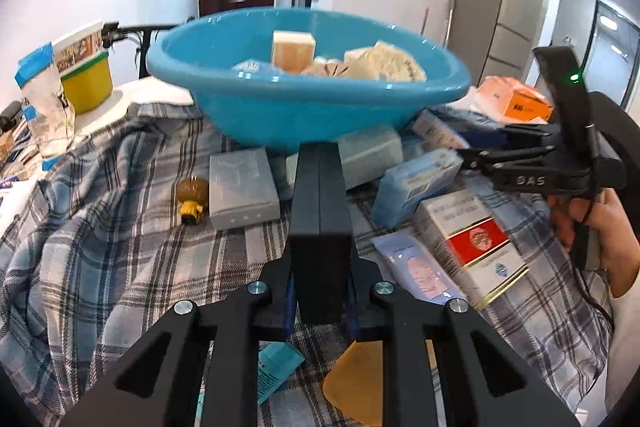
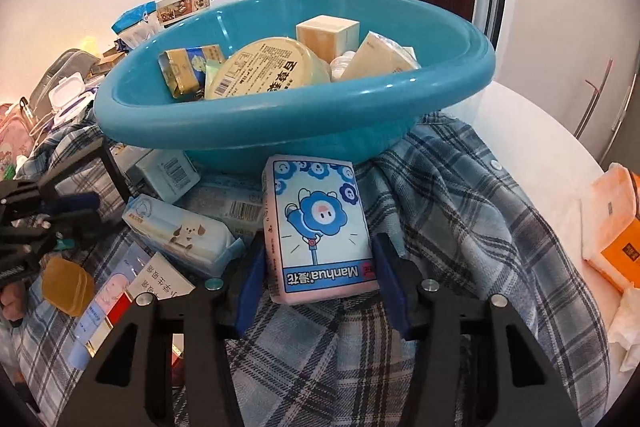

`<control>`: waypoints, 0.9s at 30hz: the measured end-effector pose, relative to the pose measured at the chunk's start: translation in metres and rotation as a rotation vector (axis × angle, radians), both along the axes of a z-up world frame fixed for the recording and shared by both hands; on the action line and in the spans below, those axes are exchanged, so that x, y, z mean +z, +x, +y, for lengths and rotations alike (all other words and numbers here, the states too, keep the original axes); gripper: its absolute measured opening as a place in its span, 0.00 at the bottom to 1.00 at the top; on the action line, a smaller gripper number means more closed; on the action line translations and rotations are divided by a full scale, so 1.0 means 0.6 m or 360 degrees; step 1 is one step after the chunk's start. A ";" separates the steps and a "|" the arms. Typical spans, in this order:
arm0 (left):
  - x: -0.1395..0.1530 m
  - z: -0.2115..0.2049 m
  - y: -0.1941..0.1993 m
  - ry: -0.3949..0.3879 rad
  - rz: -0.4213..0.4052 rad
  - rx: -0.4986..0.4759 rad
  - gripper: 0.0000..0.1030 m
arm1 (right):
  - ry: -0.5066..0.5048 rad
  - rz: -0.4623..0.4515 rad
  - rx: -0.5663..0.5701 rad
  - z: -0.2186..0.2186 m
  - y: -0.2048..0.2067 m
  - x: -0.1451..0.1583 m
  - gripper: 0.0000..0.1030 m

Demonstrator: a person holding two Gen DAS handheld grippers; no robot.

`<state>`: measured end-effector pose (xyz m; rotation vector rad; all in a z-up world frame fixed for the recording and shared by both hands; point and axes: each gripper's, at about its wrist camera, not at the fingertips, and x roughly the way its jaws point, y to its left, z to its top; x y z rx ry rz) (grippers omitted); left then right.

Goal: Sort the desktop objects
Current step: 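Grasp the blue-and-white Manhua tissue pack with the right gripper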

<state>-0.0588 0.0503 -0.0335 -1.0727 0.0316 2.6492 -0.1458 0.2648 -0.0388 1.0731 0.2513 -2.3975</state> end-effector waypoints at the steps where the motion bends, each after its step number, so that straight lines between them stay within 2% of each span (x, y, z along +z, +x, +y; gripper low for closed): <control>1: 0.002 0.000 0.003 -0.0005 0.0020 0.0002 0.20 | -0.0001 0.0005 0.0000 0.000 0.000 0.001 0.48; 8: 0.009 -0.003 0.006 0.0009 0.0042 0.0011 0.20 | -0.0090 0.0096 -0.0042 0.025 0.024 0.017 0.47; 11: 0.011 -0.009 0.011 0.0015 0.0036 0.0035 0.20 | -0.0127 0.0089 -0.0060 0.035 0.025 0.020 0.47; 14: 0.022 -0.016 0.029 0.0076 0.0026 0.0067 0.20 | -0.0138 0.0066 -0.0080 0.042 0.022 0.020 0.47; 22: 0.075 -0.019 0.083 0.0103 0.0150 0.0113 0.20 | -0.0095 0.0029 -0.0098 0.039 0.014 0.011 0.47; 27: 0.120 -0.017 0.085 0.0120 0.0256 0.0121 0.20 | -0.0063 0.0026 -0.0074 0.031 0.014 0.007 0.47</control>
